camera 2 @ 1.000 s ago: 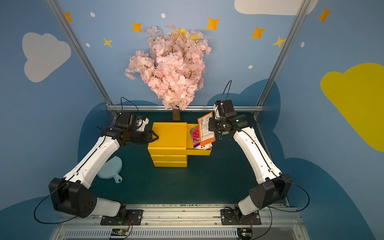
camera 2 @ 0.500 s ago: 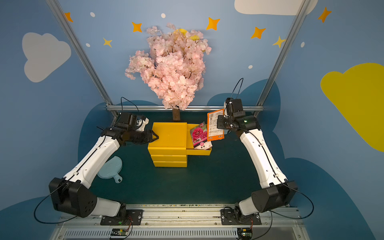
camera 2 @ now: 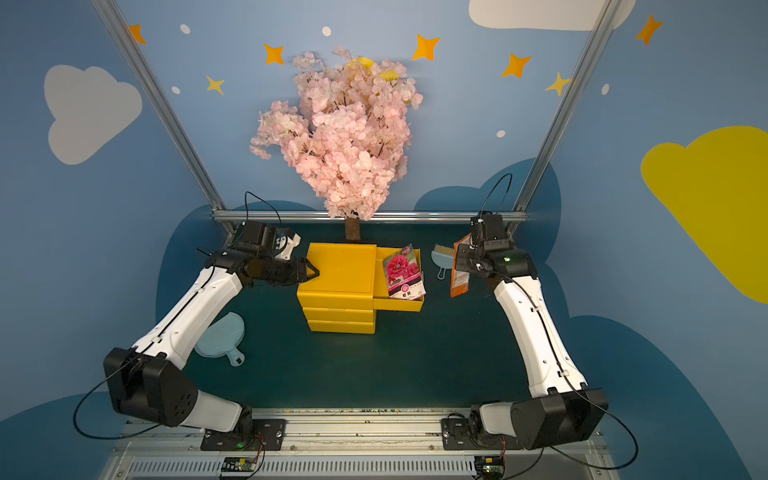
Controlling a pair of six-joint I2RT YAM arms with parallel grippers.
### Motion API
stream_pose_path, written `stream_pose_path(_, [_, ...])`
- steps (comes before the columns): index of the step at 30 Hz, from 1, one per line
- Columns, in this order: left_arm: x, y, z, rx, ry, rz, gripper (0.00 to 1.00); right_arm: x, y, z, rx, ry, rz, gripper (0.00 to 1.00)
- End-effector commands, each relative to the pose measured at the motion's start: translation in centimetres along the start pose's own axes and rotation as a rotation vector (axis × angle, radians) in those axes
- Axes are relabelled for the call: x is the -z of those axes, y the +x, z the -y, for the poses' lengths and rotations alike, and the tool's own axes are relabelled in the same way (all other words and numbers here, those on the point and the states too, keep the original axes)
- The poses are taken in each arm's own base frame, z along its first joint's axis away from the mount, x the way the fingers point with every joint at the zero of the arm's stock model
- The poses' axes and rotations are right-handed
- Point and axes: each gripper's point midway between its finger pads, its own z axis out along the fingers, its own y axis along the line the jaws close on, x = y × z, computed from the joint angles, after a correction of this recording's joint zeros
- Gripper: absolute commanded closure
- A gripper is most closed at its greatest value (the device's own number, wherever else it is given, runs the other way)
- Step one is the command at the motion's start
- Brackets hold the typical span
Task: Take the seed bags out of the drawer
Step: Place the seed packet at the center of the board.
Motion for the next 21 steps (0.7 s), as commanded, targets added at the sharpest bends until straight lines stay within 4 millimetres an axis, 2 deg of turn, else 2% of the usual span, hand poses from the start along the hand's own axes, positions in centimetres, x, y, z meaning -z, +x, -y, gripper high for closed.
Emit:
stream_pose_path(1, [-2.0, 2.3, -1.2, 0.015, -0.026, -0.109, 0.45, -1.9, 0.9, -0.8, -0.029, -0.078, -0.034, 1.00])
stream_pose_path(11, [-2.1, 2.5, -1.2, 0.010, -0.020, -0.112, 0.45, -9.3, 6.0, -2.0, -0.105, -0.227, -0.332, 1.00])
stream_pose_path(16, [-2.2, 2.3, -1.0, 0.007, -0.014, -0.112, 0.45, -11.8, 9.0, -3.3, -0.074, -0.320, -0.508, 1.00])
stream_pose_path(21, [-2.1, 2.3, -1.1, 0.001, -0.015, -0.112, 0.45, -14.0, 11.6, -1.5, -0.049, -0.206, -0.549, 1.00])
